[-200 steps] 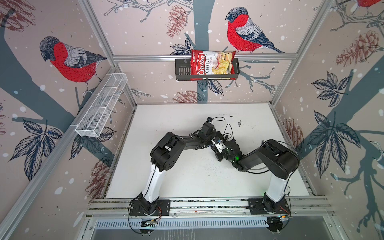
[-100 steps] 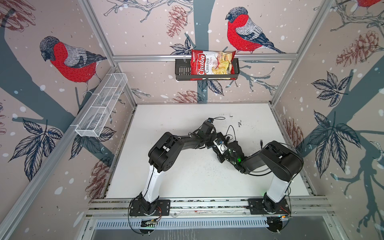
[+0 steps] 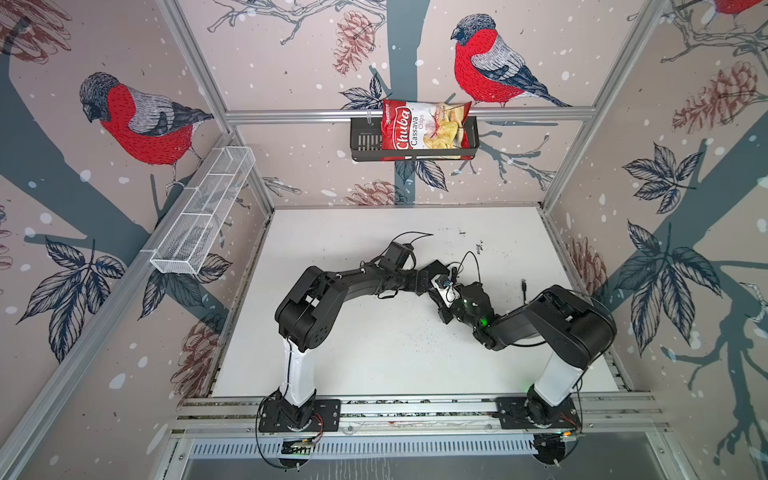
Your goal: Insert the plug into the switch port
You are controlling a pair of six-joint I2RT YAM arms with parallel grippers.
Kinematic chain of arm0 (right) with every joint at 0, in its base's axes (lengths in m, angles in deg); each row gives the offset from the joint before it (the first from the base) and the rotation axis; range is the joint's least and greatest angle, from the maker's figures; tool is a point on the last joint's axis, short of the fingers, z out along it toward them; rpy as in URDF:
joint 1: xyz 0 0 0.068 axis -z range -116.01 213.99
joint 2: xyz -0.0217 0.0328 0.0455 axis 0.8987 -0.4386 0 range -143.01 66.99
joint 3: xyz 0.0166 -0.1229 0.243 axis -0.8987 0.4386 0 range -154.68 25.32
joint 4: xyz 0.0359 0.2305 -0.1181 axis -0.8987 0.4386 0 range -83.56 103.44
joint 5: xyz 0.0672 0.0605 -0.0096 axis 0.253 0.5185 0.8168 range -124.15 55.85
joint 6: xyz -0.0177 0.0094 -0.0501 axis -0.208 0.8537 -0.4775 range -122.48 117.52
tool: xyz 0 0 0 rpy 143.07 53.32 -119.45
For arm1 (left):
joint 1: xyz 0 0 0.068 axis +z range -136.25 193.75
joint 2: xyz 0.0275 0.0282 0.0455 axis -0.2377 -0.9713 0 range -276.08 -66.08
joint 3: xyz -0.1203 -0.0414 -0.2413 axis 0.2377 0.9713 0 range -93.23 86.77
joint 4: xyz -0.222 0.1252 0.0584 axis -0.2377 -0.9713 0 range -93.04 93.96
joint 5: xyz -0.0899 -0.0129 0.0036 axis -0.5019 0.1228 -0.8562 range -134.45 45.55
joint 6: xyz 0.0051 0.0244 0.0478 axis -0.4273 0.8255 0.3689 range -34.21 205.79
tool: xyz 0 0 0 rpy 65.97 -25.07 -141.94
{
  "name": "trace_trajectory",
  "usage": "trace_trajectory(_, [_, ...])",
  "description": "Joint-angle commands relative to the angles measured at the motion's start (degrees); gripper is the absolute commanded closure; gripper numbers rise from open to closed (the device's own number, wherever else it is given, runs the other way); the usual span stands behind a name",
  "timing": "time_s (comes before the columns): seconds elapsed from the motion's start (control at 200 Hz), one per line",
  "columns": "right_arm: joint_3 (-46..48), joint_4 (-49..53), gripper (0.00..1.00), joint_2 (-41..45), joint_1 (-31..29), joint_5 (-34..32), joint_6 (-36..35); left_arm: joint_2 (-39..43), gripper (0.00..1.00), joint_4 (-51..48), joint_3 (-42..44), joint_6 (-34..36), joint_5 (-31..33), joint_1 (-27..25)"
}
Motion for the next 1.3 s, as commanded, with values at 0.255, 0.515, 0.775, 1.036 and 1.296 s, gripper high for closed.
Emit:
trace_trajectory(0.255, [1.09, -7.66, 1.00, 0.25, 0.32, 0.20, 1.68, 4.83, 0.03, 4.06, 3.19, -9.40, -6.51, 1.70])
trace_trajectory(0.515, [1.18, -10.23, 0.99, -0.07, 0.21, 0.57, 3.39, 4.81, 0.04, 10.20, 6.27, -15.64, -7.12, 1.76])
trace_trajectory(0.775, [0.96, -10.77, 0.99, -0.44, 0.12, 1.56, 3.61, 4.74, 0.25, 20.42, 9.90, -20.37, -8.04, 1.73])
trace_trajectory(1.036, [1.36, -11.32, 0.99, -0.13, -0.05, 2.11, 3.66, 3.41, 0.41, 29.97, 10.42, -24.28, -9.63, 1.98])
trace_trajectory(1.296, [1.02, -11.56, 0.99, -0.28, -0.28, -0.28, 4.64, 3.56, 0.71, 33.56, 12.81, -26.13, -10.24, 1.91])
